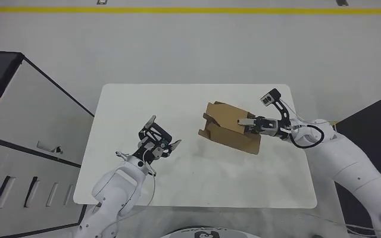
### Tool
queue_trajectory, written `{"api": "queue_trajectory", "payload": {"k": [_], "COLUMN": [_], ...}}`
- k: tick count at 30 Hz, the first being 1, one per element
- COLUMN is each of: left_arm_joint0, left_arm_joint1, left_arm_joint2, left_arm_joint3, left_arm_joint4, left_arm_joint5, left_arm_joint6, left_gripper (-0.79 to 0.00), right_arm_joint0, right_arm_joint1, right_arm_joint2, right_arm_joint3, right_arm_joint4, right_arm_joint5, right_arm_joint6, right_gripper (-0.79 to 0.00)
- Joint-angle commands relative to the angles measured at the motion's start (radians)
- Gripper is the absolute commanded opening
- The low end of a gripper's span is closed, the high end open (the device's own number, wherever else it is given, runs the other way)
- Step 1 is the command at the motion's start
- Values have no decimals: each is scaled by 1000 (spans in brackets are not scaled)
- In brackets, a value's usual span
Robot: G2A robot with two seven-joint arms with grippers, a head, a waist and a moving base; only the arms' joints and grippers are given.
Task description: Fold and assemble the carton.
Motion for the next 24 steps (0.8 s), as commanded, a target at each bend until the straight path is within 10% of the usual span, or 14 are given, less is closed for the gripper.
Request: {"api": "queue_trajectory", "payload": {"k": [1,24], "left_arm_joint0": [0,0], "left_arm_joint1": [0,0], "left_arm_joint2": [0,0], "left_arm_joint3": [0,0], "left_arm_joint4": [0,0], "left_arm_joint5": [0,0], "left_arm_joint6": [0,0], "left_gripper": [0,0], "right_arm_joint0": [27,201], "right_arm_joint1": [-5,-86], "right_arm_joint2": [9,-2], "right_arm_joint3": [17,123], "right_arm_joint4": [-2,-82], "right_arm_joint5": [46,174], "right_arm_joint6": [67,275], "right_gripper": [-785,-785]}}
